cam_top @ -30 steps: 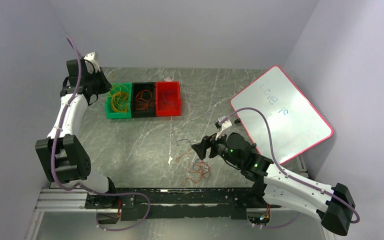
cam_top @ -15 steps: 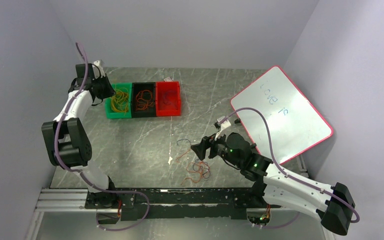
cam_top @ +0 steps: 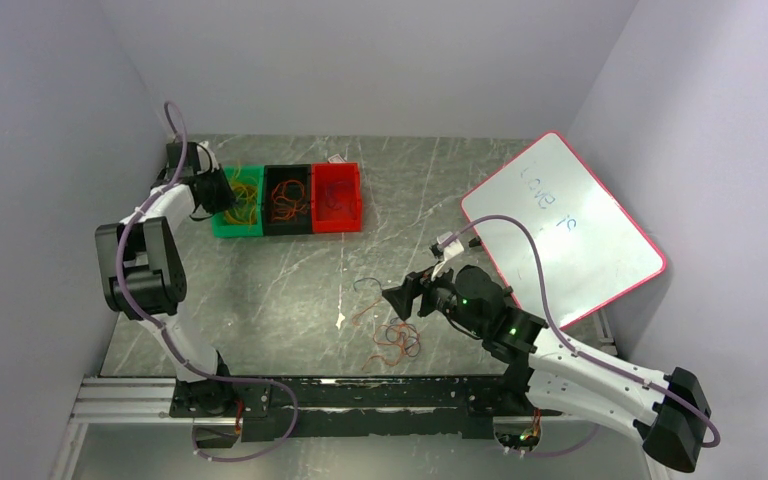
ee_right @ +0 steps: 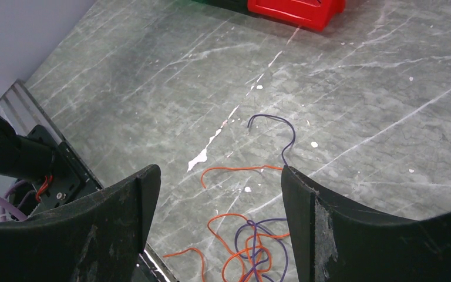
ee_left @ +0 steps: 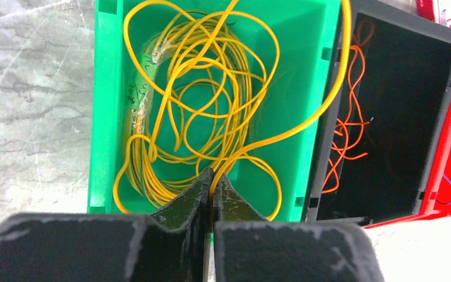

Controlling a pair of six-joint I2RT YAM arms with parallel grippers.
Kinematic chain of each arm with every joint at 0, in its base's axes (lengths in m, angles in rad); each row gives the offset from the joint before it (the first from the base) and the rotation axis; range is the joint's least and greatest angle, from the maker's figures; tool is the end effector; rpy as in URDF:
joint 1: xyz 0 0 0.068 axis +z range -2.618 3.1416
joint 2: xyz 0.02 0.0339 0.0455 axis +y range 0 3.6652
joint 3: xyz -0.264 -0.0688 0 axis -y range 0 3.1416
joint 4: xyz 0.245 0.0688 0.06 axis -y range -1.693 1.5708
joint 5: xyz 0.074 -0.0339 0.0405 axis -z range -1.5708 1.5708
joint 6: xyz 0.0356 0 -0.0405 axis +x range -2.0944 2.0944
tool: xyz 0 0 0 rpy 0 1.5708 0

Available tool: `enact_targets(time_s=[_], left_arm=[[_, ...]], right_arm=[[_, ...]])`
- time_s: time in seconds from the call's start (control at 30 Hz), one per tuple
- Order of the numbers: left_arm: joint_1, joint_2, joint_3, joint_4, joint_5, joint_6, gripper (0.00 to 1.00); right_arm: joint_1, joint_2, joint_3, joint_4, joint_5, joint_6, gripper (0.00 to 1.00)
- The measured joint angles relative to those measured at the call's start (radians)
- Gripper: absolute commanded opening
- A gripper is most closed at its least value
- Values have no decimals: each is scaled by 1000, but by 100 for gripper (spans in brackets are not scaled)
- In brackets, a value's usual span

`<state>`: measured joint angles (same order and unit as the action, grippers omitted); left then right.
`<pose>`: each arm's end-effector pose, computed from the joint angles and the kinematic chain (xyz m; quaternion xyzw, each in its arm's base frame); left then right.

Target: Untangle the cables

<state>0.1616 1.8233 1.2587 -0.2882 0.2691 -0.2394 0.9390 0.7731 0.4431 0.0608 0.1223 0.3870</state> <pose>0.3927 0.0544 0.2071 -0.1386 0.9186 -0.1390 0.3430 0.1143 0.1489 0.2462 -0.1808 0.7741 0.3339 0.5065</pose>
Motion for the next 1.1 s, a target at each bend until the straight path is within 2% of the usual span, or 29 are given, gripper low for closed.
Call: enact_targets(time_s=[0.23,0.53,0.93,0.97,1.1], left_arm=[[-25,40,-13,24,-4,-16,11],[-38,44,-11,22,-14,-20,36],[-39,-100,19,-32,-64,-12,50],[-39,-111,21,-34,-65,-11,58],[-39,-142,24,-48,-73,-7,63]], right_arm=[[0,0,0,0,1,-5,79],[0,-3,0,-3,1,-6,79],[0,-4,0,-4,-3,-6,79],[0,-4,0,-4,-4,-6,79],[0,-4,0,-4,-5,-6,79]])
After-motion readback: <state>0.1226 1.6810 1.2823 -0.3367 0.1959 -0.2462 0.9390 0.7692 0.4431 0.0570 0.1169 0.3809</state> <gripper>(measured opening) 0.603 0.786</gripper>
